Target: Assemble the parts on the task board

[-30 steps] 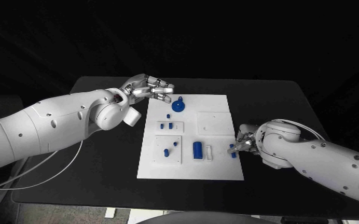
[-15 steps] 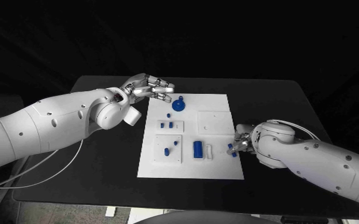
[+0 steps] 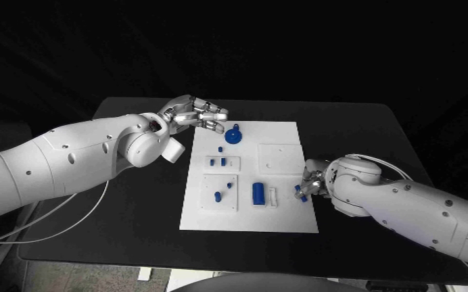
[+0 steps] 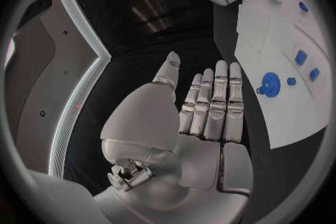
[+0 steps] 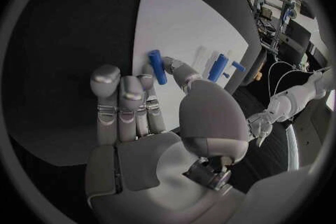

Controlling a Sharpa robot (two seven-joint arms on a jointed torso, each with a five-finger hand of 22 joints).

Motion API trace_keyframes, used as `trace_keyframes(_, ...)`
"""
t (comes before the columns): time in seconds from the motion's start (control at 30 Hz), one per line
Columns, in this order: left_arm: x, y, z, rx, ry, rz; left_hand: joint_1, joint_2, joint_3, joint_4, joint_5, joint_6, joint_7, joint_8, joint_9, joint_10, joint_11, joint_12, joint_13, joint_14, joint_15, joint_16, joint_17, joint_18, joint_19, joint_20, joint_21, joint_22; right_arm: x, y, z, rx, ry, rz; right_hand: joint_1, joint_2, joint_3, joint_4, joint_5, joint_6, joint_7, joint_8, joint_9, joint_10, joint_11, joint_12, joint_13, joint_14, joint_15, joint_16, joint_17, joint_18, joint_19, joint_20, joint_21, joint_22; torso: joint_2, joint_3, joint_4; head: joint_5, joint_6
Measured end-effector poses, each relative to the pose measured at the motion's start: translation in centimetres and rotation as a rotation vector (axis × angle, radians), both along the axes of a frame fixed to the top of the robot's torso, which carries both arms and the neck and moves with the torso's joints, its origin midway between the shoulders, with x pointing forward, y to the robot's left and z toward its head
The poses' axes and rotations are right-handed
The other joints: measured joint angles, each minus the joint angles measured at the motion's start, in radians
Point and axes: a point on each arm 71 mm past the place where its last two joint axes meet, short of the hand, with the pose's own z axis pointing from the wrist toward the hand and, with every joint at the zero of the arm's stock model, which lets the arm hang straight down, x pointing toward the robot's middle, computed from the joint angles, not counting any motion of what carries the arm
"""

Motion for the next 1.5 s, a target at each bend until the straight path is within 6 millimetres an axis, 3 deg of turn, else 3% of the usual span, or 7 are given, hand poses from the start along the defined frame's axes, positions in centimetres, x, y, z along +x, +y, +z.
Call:
trace_keyframes(0.3, 0.0, 0.0, 0.0, 0.001, 0.003, -0.002, 0.000, 0.000, 0.000, 0.000, 0.000, 0.000, 0.000, 0.000, 0.000, 0.000, 0.000, 0.000, 0.000, 0.000, 0.000, 0.000, 0.000, 0.000, 0.000, 0.000, 0.000, 0.000, 0.0, -0.3, -0.1, 0.043, 0.005, -0.045, -0.026, -0.008, 0.017, 0.017, 0.112, 0.000, 0.000, 0.001, 0.012, 0.001, 0.000, 0.017, 0.011, 0.000, 0.000, 0.004, 0.004, 0.000, 0.000, 0.000, 0.027, 0.000, 0.000, 0.0000, 0.0001, 0.000, 0.000)
trace_keyframes(0.8, 0.0, 0.0, 0.0, 0.002, 0.005, -0.003, 0.000, 0.000, 0.000, 0.000, 0.000, 0.000, 0.000, 0.000, 0.000, 0.000, 0.000, 0.000, 0.000, 0.000, 0.000, 0.000, 0.000, 0.000, 0.000, 0.000, 0.000, -0.003, -1.5, 0.0, -0.3, 0.156, 0.026, -0.127, -0.037, -0.010, 0.024, 0.024, 0.125, -0.016, 0.016, -0.010, -0.015, 0.000, -0.004, 0.022, 0.022, -0.006, -0.002, 0.004, 0.004, 0.000, 0.000, 0.000, 0.043, 0.000, 0.000, 0.0001, -0.0002, 0.002, -0.003)
trace_keyframes(0.9, 0.0, 0.0, 0.0, 0.003, 0.006, -0.004, 0.000, 0.000, 0.000, 0.000, 0.000, 0.000, 0.000, 0.000, 0.000, 0.000, 0.000, 0.000, 0.000, 0.000, 0.000, 0.000, 0.000, 0.000, 0.000, 0.000, 0.000, -0.003, -1.8, 0.4, -0.2, 0.187, 0.039, -0.139, -0.037, -0.010, 0.029, 0.008, 0.118, -0.017, 0.017, -0.009, -0.146, 0.000, -0.004, 0.022, 0.022, -0.006, -0.002, 0.004, 0.004, 0.000, 0.000, 0.000, 0.043, 0.000, 0.000, 0.0001, -0.0001, 0.002, -0.004)
trace_keyframes(1.0, 0.0, 0.0, -0.1, 0.003, 0.006, -0.004, 0.000, 0.000, 0.000, 0.000, 0.000, 0.000, 0.000, 0.000, 0.000, 0.000, 0.000, 0.000, 0.000, 0.000, 0.000, 0.000, 0.000, 0.000, 0.000, 0.000, 0.000, -0.003, -2.1, 0.8, 0.1, 0.221, 0.050, -0.150, -0.044, -0.016, 0.115, -0.105, 0.094, -0.015, 0.019, -0.006, -0.437, 0.000, -0.004, 0.028, 0.023, -0.006, -0.002, 0.004, 0.002, 0.000, 0.000, 0.000, 0.043, 0.000, 0.000, 0.0001, 0.0001, 0.003, -0.004)
trace_keyframes(1.07, 0.0, 0.0, -0.1, 0.003, 0.007, -0.005, 0.000, 0.000, 0.000, 0.000, 0.000, 0.000, 0.000, 0.000, 0.000, 0.000, 0.000, 0.000, 0.000, 0.000, 0.000, 0.000, 0.000, 0.000, 0.000, 0.000, 0.000, -0.003, -2.2, 1.1, 0.3, 0.241, 0.056, -0.155, -0.043, -0.016, 0.132, -0.122, 0.094, -0.013, 0.021, -0.003, -0.644, 0.000, -0.004, 0.028, 0.025, -0.006, -0.002, 0.004, 0.002, 0.000, 0.000, 0.000, 0.043, 0.000, 0.000, 0.0000, 0.0002, 0.004, -0.004)
trace_keyframes(1.17, 0.0, 0.0, -0.1, 0.003, 0.007, -0.005, 0.000, 0.000, 0.000, 0.000, 0.000, 0.000, 0.000, 0.000, 0.000, 0.000, 0.000, 0.000, 0.000, 0.000, 0.000, 0.000, 0.000, 0.000, 0.000, 0.000, 0.000, -0.003, -2.4, 1.5, 0.4, 0.266, 0.065, -0.163, -0.036, -0.009, 0.129, -0.127, 0.094, -0.005, 0.016, -0.003, -0.827, 0.001, -0.004, 0.028, 0.025, -0.005, -0.002, 0.004, 0.002, 0.000, 0.000, 0.000, 0.043, 0.000, 0.000, 0.0001, 0.0002, 0.004, -0.005)
trace_keyframes(1.5, 0.0, 0.0, -0.1, 0.005, 0.010, -0.008, 0.000, 0.000, 0.000, 0.000, 0.000, 0.000, 0.000, 0.000, 0.000, 0.000, 0.000, 0.000, 0.000, 0.000, 0.000, 0.000, 0.000, 0.000, 0.000, 0.000, 0.008, -0.007, -2.9, 3.0, 0.1, 0.329, 0.095, -0.172, -0.025, 0.011, 0.063, -0.101, 0.059, -0.001, 0.011, -0.013, -0.854, 0.011, -0.015, 0.029, 0.029, -0.002, -0.006, 0.004, 0.000, 0.000, 0.000, 0.000, 0.039, 0.000, 0.000, 0.0001, 0.0004, 0.005, -0.008)
